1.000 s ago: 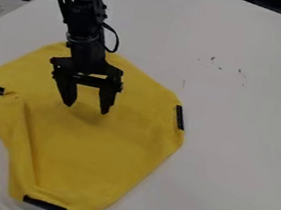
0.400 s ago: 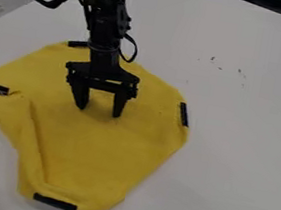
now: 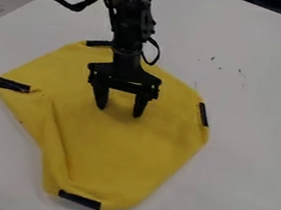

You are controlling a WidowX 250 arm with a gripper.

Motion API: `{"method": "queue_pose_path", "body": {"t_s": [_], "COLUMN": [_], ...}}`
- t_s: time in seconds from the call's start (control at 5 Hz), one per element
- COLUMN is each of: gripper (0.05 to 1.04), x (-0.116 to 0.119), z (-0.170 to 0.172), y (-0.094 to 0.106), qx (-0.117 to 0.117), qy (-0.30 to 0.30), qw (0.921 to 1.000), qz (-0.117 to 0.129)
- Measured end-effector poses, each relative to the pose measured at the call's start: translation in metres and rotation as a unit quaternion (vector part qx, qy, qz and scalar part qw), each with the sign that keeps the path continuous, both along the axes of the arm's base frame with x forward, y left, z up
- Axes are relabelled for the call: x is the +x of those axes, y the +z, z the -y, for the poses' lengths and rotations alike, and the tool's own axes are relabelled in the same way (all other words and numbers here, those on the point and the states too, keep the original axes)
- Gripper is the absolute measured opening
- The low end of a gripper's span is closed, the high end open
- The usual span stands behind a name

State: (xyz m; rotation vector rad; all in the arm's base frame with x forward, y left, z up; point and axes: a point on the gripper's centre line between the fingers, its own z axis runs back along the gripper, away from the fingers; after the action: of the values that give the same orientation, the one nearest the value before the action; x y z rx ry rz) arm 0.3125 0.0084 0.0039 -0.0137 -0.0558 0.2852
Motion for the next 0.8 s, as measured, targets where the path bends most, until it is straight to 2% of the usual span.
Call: {"method": "queue_pose_path", "body": {"t_s": [0.6, 0.8], "gripper": [1.000, 1.000], "x": [0.029, 0.034], "z": [0.048, 0.063], "y": [-0.001, 0.000], "qx": [-0.007, -0.004], "qy": [-0.030, -0.045], "qw": [0.9994, 0.9990], "qz": [0.012, 0.006]}}
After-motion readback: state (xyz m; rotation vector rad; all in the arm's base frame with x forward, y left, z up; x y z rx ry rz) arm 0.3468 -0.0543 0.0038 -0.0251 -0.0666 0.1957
